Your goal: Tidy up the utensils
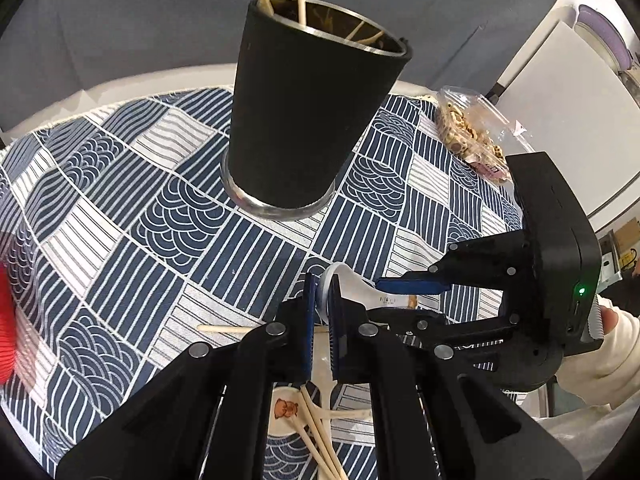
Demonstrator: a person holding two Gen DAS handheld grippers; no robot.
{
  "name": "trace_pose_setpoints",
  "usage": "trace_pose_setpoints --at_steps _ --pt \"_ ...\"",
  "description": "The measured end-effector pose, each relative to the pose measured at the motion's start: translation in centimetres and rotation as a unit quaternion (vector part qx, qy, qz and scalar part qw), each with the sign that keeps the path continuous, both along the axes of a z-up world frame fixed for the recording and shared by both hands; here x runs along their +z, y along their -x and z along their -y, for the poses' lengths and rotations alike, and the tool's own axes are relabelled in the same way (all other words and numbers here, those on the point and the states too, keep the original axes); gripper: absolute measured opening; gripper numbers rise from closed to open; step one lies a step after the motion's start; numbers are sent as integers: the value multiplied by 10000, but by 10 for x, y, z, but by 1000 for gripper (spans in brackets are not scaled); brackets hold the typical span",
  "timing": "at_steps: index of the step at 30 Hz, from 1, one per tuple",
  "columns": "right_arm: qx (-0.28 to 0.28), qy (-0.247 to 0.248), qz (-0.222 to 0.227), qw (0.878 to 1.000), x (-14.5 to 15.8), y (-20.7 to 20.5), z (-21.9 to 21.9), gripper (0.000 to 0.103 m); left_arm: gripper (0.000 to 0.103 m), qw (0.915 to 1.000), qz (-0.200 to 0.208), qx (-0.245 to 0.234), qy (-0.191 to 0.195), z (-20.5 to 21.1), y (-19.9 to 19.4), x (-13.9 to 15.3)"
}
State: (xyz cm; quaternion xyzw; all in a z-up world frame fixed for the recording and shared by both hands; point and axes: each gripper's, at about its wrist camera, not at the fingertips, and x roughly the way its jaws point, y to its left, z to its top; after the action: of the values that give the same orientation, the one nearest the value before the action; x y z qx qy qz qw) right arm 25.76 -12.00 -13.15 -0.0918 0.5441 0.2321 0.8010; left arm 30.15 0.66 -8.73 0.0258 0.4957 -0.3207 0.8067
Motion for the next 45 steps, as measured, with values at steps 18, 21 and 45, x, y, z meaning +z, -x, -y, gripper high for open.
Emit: trace_pose_setpoints --at_steps 18,21,45 --pt "-21 -310 856 9958 66 19 2 21 8 9971 698 -31 -304 6 29 80" --pt "-40 -372 1015 9941 82 17 4 21 8 9948 916 -88 -432 11 34 99" --pt "-165 -852 1813 9796 173 -62 19 20 9 9708 2078 -169 -1185 45 -7 198"
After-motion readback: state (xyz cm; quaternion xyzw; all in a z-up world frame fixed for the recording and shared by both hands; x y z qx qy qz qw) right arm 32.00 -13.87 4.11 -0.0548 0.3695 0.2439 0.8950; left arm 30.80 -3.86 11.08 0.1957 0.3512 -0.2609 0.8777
